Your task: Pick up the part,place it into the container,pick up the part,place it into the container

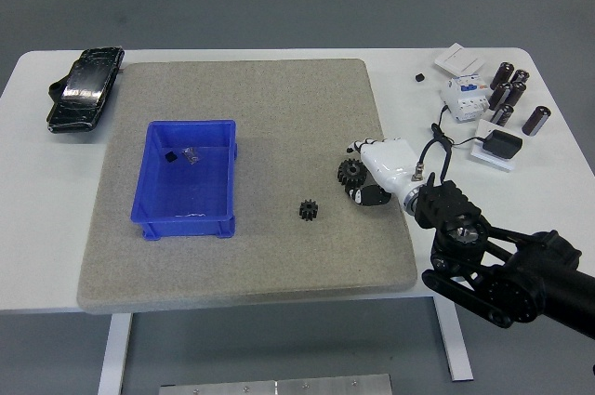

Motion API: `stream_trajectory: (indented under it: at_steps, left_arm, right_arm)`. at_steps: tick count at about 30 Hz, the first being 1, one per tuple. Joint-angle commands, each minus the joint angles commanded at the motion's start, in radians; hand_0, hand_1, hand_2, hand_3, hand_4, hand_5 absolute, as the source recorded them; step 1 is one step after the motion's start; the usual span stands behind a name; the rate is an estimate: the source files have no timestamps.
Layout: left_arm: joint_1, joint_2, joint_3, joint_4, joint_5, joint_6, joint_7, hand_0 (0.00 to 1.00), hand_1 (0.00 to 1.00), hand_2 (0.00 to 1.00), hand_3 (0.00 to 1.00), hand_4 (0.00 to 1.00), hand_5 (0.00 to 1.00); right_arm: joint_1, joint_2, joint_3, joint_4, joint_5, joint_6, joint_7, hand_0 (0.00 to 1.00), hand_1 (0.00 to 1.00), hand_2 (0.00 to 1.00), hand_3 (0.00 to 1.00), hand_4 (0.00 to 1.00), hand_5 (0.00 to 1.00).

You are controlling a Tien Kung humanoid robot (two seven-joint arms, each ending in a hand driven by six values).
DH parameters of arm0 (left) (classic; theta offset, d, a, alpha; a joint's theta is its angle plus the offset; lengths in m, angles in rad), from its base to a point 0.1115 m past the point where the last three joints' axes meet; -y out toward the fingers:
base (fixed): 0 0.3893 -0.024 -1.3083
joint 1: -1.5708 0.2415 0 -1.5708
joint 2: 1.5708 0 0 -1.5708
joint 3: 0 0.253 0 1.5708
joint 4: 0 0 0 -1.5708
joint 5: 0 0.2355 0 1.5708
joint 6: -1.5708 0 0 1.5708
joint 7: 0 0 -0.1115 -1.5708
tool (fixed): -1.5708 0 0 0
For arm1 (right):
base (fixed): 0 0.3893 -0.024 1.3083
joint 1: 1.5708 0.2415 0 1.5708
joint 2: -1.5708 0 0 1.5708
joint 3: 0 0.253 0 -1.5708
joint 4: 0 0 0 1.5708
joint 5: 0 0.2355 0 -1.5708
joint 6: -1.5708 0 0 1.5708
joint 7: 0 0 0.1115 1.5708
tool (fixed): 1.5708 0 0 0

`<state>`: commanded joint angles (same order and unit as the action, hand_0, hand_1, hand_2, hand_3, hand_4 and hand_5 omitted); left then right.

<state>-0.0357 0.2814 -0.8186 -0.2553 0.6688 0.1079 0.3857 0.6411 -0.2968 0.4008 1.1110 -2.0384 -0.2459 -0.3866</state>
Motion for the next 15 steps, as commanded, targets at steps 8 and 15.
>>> stream_trajectory:
  at_steps: [8, 15]
  left_arm:
    - [-0.005, 0.001, -0.007, 0.002, 0.010, 0.000, 0.002, 0.681, 0.635, 0.610, 0.588, 0.688, 0.266]
    - [-0.005, 0.002, -0.006, 0.002, 0.009, 0.001, 0.001, 0.681, 0.634, 0.611, 0.587, 0.694, 0.273]
  right_arm:
    - [-0.004, 0.003, -0.011, -0.008, 0.023, -0.010, 0.005, 0.350, 0.519, 0.717, 0.744, 0.739, 0.385]
    - [-0.005, 0.006, -0.020, -0.010, 0.039, -0.024, 0.015, 0.307, 0.446, 0.563, 0.679, 0.643, 0.376]
